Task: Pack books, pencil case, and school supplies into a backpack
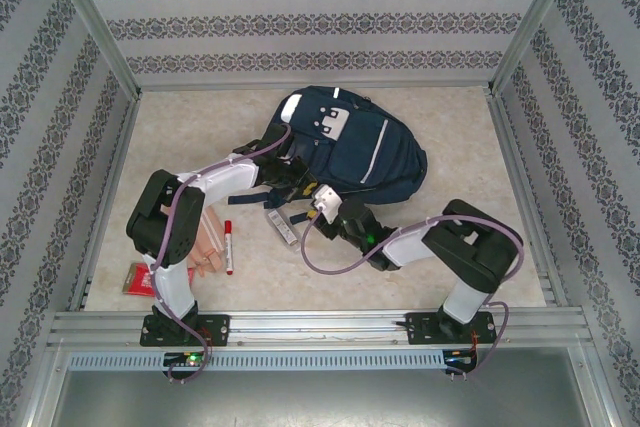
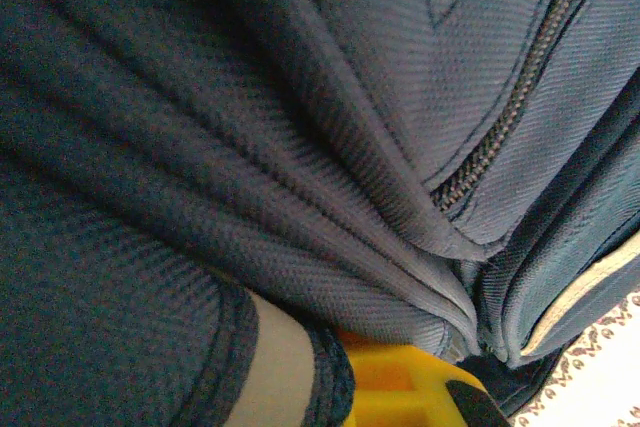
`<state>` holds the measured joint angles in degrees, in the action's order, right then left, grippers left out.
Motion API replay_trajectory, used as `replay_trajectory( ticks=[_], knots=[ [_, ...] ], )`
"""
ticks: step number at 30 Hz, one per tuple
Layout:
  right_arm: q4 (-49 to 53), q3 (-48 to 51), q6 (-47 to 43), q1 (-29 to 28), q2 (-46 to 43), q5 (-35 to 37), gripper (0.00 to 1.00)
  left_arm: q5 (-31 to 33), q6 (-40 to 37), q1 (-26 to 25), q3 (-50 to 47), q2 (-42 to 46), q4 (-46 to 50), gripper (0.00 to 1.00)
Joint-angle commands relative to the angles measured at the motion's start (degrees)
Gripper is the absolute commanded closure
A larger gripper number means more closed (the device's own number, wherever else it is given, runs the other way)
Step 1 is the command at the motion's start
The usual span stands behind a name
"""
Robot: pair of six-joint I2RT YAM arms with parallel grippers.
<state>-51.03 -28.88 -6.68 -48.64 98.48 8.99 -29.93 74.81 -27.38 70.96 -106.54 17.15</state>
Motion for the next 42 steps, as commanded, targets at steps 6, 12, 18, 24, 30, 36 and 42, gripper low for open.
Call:
replay_trajectory(
  ticks=[6,12,18,24,30,36,42],
  knots=[
    [-16.83,-1.44,1.20,-1.34,6.52,14.77,0.60,-3.51,6.05,-1.80,0.12,3.89,-2.99,1.00],
    [-22.36,-1.07,3.75,-2.05,9.35,20.77,0.78,-3.54,5.47,-1.92,0.57,3.62,-2.68,1.00],
    [-22.98,1.89,4.21,-1.87,7.80,18.53,0.94,-1.66,2.76,-1.78,2.35,3.04,-0.13,1.00],
    [-23.10,6.84,4.88,0.26,3.88,12.02,1.00,0.32,-1.06,-0.98,4.11,2.20,2.48,1.00],
    [-17.08,11.09,9.39,4.22,-2.77,7.09,1.00,5.27,-8.79,0.60,7.09,1.76,7.74,1.00],
    [-8.13,11.64,11.18,6.55,-7.82,1.21,1.00,5.81,-11.64,1.79,7.82,0.97,10.25,1.00],
    [-1.14,6.21,10.78,6.05,-11.77,-10.89,0.66,2.07,-3.04,1.05,5.47,2.30,5.77,1.00]
  ],
)
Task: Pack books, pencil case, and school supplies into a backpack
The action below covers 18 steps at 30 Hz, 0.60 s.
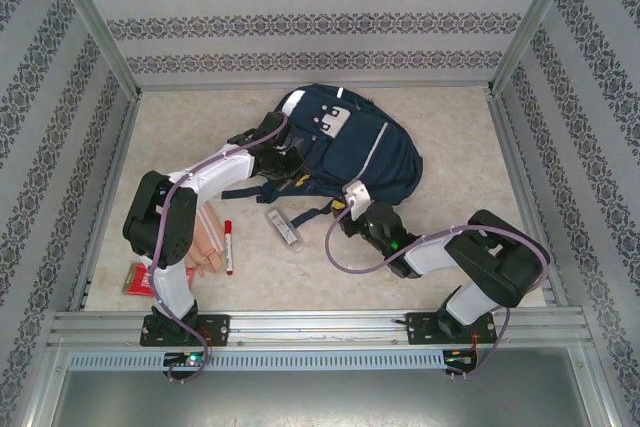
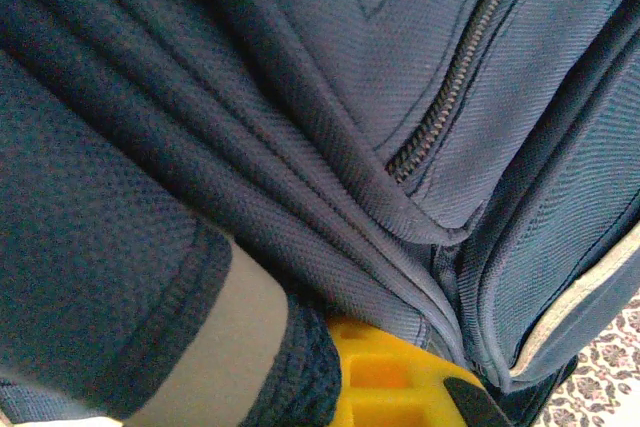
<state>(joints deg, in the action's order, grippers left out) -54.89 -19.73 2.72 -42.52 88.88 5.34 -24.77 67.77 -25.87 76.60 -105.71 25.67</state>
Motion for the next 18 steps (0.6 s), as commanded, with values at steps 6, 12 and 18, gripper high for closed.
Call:
replay_trajectory(
  ticks=[6,12,18],
  knots=[
    [-4.49,-6.37,1.42,-1.45,3.94,-13.36,0.54,-3.64,9.33,-1.80,0.58,2.44,-5.55,1.00],
    [-17.50,-6.57,-4.85,-2.40,14.84,-4.24,0.54,-4.32,11.79,-2.33,0.13,2.09,-6.80,1.00],
    [-24.55,-7.47,-3.23,-0.04,21.40,-0.69,0.51,-3.85,12.29,-3.16,0.17,2.62,-6.77,1.00]
  ],
)
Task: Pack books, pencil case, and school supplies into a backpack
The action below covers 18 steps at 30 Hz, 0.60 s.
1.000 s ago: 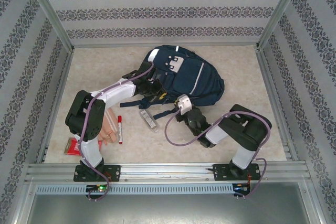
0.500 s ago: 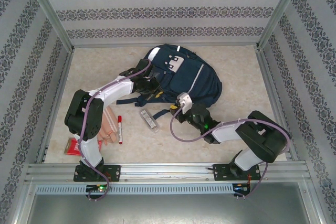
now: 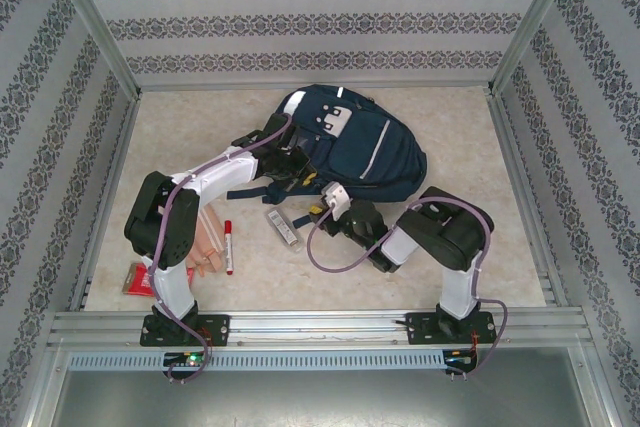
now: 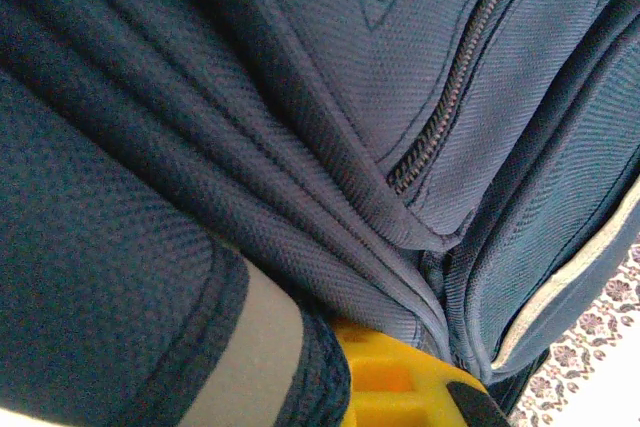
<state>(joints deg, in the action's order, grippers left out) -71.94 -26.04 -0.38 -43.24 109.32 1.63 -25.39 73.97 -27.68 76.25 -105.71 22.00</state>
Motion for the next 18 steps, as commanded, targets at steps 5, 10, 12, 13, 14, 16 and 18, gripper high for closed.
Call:
replay_trajectory(
  ticks=[5,10,12,13,14,16,18],
  knots=[
    [-7.50,-2.59,0.41,1.05,1.16,3.52,0.50,-3.30,6.48,-1.72,0.22,2.79,-3.18,1.00],
    [-7.51,-4.00,2.13,1.65,2.03,2.89,0.50,-3.71,6.69,-1.78,-0.04,2.88,-3.39,1.00],
    [-7.51,-4.68,2.75,1.67,2.34,3.14,0.52,-3.81,6.57,-1.76,-0.10,2.88,-3.37,1.00],
    [-7.51,-5.14,2.96,1.59,2.39,3.26,0.53,-3.85,6.57,-1.81,-0.19,2.95,-3.37,1.00],
    [-7.51,-5.52,3.31,1.57,2.47,3.46,0.54,-3.79,6.59,-1.80,-0.35,2.97,-3.37,1.00],
    [-7.51,-6.31,3.97,1.50,2.48,4.00,0.57,-3.94,6.71,-1.88,-0.65,2.88,-3.66,1.00],
    [-7.51,-6.82,4.21,1.48,2.37,4.34,0.58,-4.01,6.77,-1.84,-0.84,2.88,-3.72,1.00]
  ],
)
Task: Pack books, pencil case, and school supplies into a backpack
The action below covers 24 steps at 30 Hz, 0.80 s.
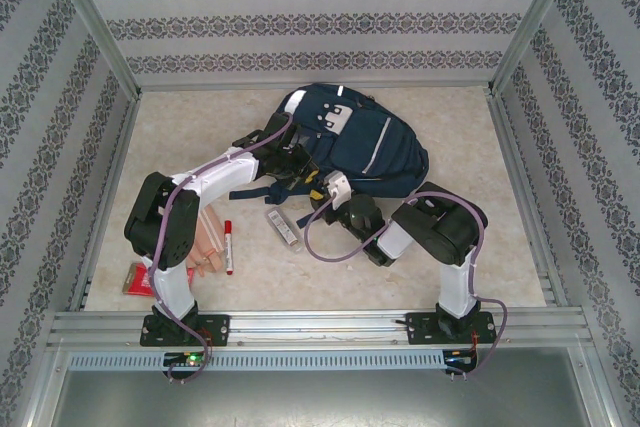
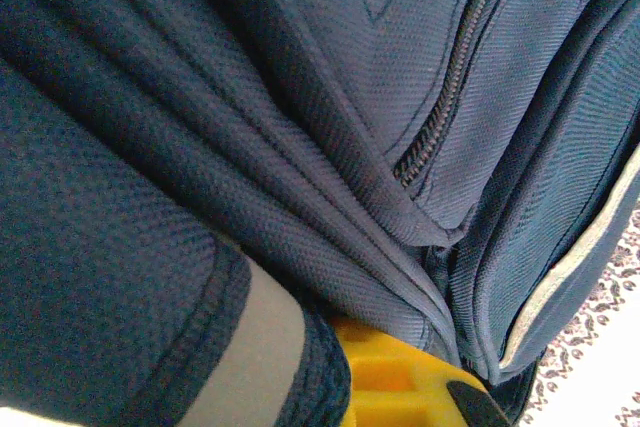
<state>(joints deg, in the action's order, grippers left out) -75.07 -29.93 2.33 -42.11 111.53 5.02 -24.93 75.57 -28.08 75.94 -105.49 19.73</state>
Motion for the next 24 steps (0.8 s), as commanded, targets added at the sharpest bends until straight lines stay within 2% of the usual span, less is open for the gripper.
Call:
replay_trajectory(
  ticks=[1,5,12,15,19,24],
  knots=[
    [-4.39,-3.11,1.88,0.36,0.12,1.13,0.59,-4.50,5.13,-1.47,-0.62,2.59,-1.53,1.00],
    [-4.39,-3.05,2.67,0.10,-0.31,1.51,0.65,-4.64,5.11,-1.44,-0.71,2.40,-1.80,1.00],
    [-4.39,-2.11,3.94,-0.12,-1.86,0.33,0.89,-4.74,4.85,-1.37,-0.71,1.73,-2.05,1.00],
    [-4.39,-1.42,3.99,-0.24,-2.45,-1.12,0.95,-4.78,4.68,-1.41,-0.80,1.61,-2.06,1.00],
    [-4.39,-0.07,3.42,-0.30,-3.13,-3.19,1.00,-4.66,4.22,-1.20,-0.97,1.58,-2.06,1.00],
    [-4.38,2.25,3.30,-0.43,-4.58,-6.24,1.00,-4.34,3.07,-0.42,-0.78,1.35,-2.06,1.00]
  ],
)
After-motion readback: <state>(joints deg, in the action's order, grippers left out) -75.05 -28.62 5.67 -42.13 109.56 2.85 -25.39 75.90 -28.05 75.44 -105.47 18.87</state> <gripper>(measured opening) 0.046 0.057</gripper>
